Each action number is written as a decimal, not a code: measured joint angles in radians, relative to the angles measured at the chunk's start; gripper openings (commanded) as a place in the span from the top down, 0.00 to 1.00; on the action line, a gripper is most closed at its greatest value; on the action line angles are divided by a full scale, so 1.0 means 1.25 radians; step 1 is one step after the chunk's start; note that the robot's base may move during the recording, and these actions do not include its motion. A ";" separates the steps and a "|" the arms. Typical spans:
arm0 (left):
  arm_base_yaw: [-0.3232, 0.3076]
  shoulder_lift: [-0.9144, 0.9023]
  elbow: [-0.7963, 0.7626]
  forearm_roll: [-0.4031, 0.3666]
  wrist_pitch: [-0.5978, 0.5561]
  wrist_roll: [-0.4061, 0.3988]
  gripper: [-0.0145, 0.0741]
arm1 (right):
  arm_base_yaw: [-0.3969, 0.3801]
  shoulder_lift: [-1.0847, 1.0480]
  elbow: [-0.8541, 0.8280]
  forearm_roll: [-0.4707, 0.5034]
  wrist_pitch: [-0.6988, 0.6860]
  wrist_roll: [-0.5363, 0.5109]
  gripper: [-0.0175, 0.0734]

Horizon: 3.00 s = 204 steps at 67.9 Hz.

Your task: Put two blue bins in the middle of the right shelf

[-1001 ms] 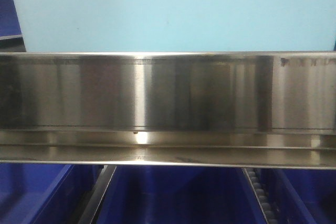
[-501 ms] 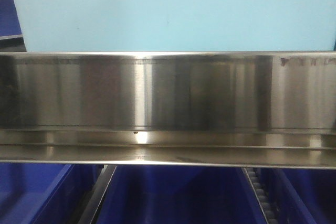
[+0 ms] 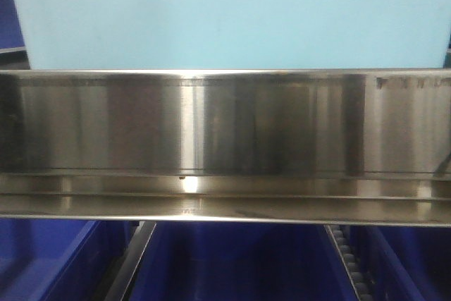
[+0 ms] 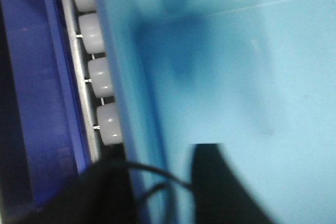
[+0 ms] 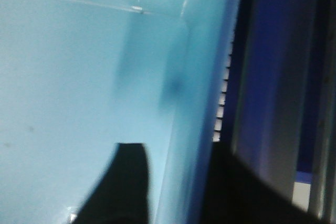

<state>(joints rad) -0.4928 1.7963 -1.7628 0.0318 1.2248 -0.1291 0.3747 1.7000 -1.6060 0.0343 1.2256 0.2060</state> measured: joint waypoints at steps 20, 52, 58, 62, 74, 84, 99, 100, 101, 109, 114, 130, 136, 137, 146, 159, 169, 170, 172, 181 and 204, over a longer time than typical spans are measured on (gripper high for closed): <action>0.002 0.000 0.000 0.008 0.002 -0.011 0.96 | 0.000 0.000 -0.001 -0.010 0.003 0.020 0.98; 0.002 -0.083 0.002 0.004 0.001 -0.013 0.96 | 0.000 -0.097 -0.001 -0.020 -0.024 0.021 0.98; 0.002 -0.121 0.002 0.004 -0.001 -0.016 0.96 | 0.000 -0.136 -0.001 -0.027 -0.050 0.021 0.98; 0.002 -0.145 0.000 0.003 -0.005 -0.016 0.96 | 0.000 -0.159 -0.001 -0.027 -0.066 0.021 0.98; 0.002 -0.201 -0.026 0.003 -0.019 -0.017 0.96 | 0.002 -0.224 -0.001 -0.032 -0.123 0.021 0.98; 0.002 -0.225 -0.072 -0.003 -0.048 -0.017 0.96 | 0.002 -0.268 -0.001 -0.042 -0.184 0.020 0.98; 0.002 -0.228 -0.100 -0.005 -0.062 -0.017 0.96 | 0.002 -0.288 -0.001 -0.054 -0.244 0.020 0.98; 0.002 -0.228 -0.100 -0.005 -0.062 -0.017 0.96 | 0.002 -0.288 -0.001 -0.054 -0.244 0.020 0.98; 0.002 -0.228 -0.100 -0.003 -0.062 -0.017 0.96 | 0.002 -0.288 -0.001 -0.054 -0.244 0.020 0.98; 0.002 -0.228 -0.100 -0.003 -0.062 -0.017 0.96 | 0.002 -0.288 -0.001 -0.055 -0.246 0.020 0.98; 0.002 -0.228 -0.100 -0.003 -0.062 -0.017 0.96 | 0.002 -0.288 -0.001 -0.055 -0.246 0.020 0.98; 0.002 -0.228 -0.100 -0.003 -0.065 -0.017 0.96 | 0.002 -0.288 -0.001 -0.057 -0.254 0.020 0.98; 0.002 -0.228 -0.100 -0.003 -0.073 -0.017 0.96 | 0.002 -0.288 -0.001 -0.057 -0.258 0.018 0.98; 0.002 -0.228 -0.100 -0.003 -0.076 -0.017 0.96 | 0.002 -0.288 -0.001 -0.057 -0.258 0.018 0.98; 0.002 -0.228 -0.100 -0.002 -0.097 -0.017 0.96 | 0.002 -0.288 -0.001 -0.060 -0.261 0.018 0.98; 0.002 -0.228 -0.100 -0.002 -0.135 -0.017 0.96 | 0.002 -0.288 -0.001 -0.066 -0.268 0.018 0.98; 0.002 -0.228 -0.100 -0.002 -0.171 -0.017 0.96 | 0.002 -0.288 -0.001 -0.069 -0.274 0.018 0.98; 0.002 -0.228 -0.100 -0.002 -0.175 -0.017 0.96 | 0.002 -0.288 -0.001 -0.069 -0.274 0.018 0.98; 0.002 -0.228 -0.100 -0.002 -0.178 -0.017 0.96 | 0.002 -0.288 -0.001 -0.070 -0.277 0.018 0.98; 0.002 -0.228 -0.100 0.000 -0.208 -0.014 0.96 | 0.000 -0.288 -0.001 -0.072 -0.284 0.021 0.98; 0.002 -0.228 -0.100 0.003 -0.267 -0.008 0.96 | 0.000 -0.288 -0.001 -0.072 -0.288 0.023 0.98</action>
<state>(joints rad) -0.4905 1.5109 -1.8874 0.0351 0.8907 -0.1390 0.3752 1.3403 -1.6078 -0.0561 0.8652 0.2344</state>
